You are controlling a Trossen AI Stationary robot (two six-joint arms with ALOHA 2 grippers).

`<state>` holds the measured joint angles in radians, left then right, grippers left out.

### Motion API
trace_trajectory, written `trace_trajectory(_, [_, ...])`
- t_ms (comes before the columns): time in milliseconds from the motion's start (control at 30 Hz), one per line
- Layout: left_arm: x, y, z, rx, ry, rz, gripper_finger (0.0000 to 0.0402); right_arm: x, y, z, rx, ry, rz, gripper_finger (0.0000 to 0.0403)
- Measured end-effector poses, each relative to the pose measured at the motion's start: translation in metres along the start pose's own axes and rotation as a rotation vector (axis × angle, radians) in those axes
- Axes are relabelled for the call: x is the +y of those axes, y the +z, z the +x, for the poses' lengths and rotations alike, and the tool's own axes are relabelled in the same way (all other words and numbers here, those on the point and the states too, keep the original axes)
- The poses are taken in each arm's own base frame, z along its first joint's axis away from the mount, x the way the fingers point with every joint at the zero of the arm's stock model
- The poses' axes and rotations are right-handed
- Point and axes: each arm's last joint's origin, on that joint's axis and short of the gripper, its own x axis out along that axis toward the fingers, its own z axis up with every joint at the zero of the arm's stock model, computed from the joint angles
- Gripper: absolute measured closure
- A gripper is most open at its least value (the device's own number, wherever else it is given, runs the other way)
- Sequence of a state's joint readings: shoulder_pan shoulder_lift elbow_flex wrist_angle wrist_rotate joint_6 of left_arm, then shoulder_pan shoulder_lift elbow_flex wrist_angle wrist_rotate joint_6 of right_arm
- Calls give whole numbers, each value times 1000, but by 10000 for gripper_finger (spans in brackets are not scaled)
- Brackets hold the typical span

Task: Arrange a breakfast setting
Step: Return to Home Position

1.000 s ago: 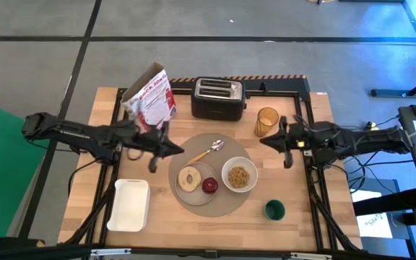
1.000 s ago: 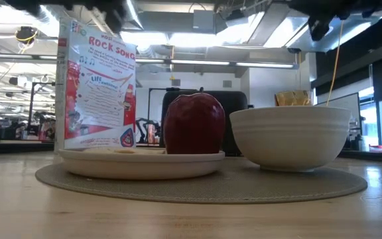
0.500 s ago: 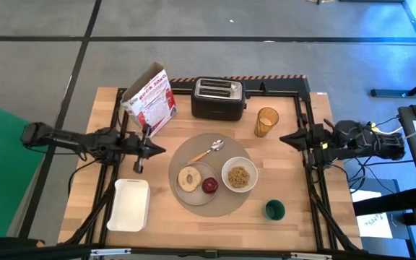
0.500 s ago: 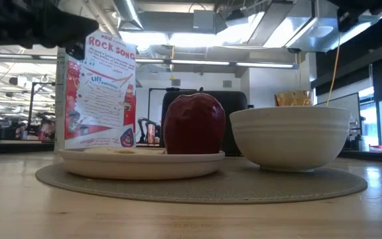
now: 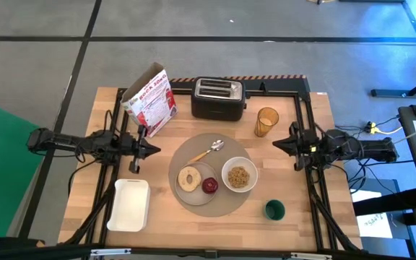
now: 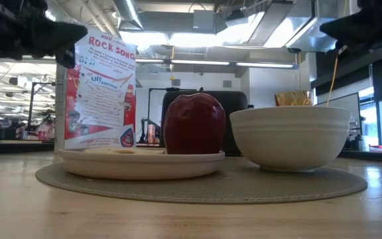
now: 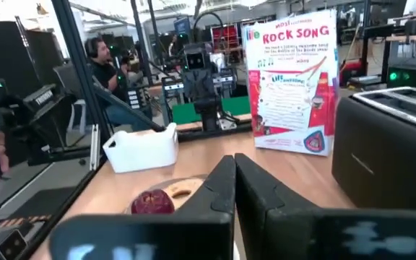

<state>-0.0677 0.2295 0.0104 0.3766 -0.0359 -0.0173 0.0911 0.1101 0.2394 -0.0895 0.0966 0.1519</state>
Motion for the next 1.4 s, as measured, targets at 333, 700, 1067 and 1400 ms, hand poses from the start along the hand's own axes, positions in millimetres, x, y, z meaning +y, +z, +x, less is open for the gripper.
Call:
trace_trajectory(333, [0,-7,-4,66,4,25,401,-7,-52,12,-47,1,56,403])
trace_trajectory(700, [1,-16,-5,156,2,47,401,-8,-62,12,52,2,13,403])
trace_trajectory(1067, [-1,-10,-9,98,-67,48,401,-6,-61,12,48,48,18,403])
trace_trajectory(1400, [-1,-14,-16,136,-77,78,401,-7,-53,12,-40,15,29,403])
